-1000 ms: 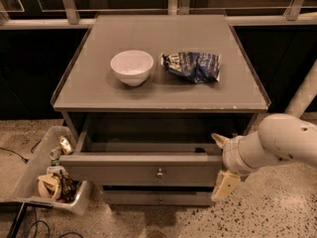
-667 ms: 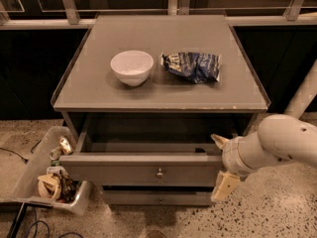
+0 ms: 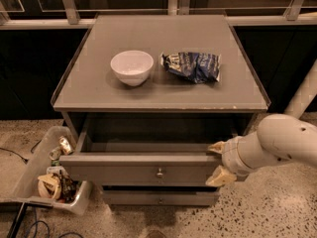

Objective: Open top drawer

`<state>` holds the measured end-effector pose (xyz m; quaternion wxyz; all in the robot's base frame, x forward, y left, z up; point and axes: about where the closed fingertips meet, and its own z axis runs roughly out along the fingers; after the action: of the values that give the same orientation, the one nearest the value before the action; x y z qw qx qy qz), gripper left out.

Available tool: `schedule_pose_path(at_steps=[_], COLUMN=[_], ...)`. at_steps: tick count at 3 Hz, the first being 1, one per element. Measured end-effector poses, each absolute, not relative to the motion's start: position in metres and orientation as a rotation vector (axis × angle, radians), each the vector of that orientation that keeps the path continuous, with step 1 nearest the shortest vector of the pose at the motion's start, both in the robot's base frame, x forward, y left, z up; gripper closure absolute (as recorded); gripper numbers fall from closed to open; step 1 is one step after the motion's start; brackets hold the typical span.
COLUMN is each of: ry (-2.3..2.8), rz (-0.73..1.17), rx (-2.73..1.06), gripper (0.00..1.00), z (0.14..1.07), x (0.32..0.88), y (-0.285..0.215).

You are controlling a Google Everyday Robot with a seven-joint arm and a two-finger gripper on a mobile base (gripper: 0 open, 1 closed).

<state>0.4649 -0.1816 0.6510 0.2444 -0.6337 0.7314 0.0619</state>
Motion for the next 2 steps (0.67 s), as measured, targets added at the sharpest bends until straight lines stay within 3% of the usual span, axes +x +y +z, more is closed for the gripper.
schedule_pose_path(at_steps=[2], ry=[2.002], rz=[0.152], rx=[-1.734], gripper=[0.83], z=[0.655], x=[0.452], y=[-0.185])
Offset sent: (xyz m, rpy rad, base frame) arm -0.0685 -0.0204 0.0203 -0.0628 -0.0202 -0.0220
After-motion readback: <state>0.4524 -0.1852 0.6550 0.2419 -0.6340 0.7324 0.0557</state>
